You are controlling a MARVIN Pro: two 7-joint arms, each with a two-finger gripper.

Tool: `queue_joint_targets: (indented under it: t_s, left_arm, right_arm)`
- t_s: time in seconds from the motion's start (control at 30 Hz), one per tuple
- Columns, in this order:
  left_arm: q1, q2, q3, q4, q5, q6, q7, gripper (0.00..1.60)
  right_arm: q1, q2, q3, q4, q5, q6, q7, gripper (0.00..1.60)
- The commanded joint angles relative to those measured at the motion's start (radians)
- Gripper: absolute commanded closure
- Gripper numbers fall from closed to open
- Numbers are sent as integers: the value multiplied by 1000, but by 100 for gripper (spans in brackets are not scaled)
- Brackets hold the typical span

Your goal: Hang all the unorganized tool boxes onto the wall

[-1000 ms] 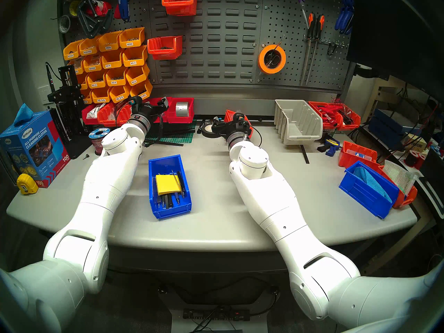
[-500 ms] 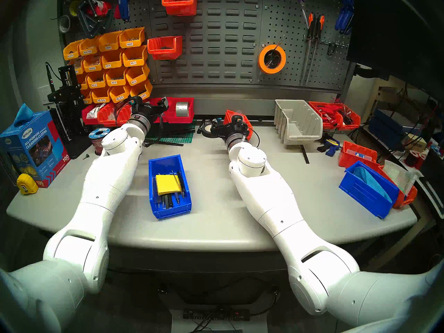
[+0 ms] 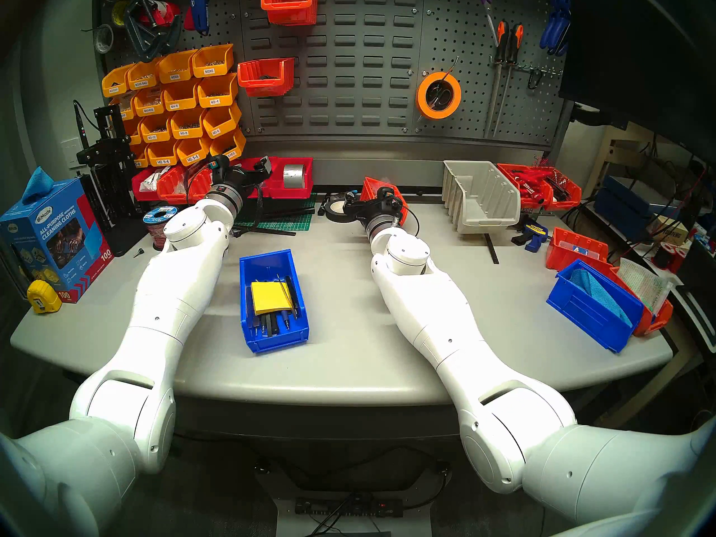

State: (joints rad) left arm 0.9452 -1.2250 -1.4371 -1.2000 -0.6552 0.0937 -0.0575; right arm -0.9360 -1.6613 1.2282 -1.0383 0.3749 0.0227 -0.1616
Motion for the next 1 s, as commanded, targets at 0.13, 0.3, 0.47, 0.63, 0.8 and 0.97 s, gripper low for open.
queue_joint_targets:
  t_s: [0.13,0.3,0.47,0.63,0.8,0.97]
  left_arm:
    - [-18,-1,-1,-11,1,-1,0,0]
    - [-18,-1,-1,-11,1,-1,0,0]
    - [-18,-1,-1,-11,1,-1,0,0]
    - [-18,-1,-1,-11,1,-1,0,0]
    - [-18,-1,-1,-11,1,-1,0,0]
    - [-18,-1,-1,-11,1,-1,0,0]
  right_arm:
    - [38,-12,-23,-24,-14,-51,31,160]
    - [28,15,-72,-58,-68,-50,24,160]
    - [14,36,-113,-109,-121,-14,-5,160]
    - [-8,66,-126,-168,-156,29,-47,160]
    - [-15,92,-123,-198,-173,48,-70,160]
    - [-24,121,-127,-238,-188,72,-79,160]
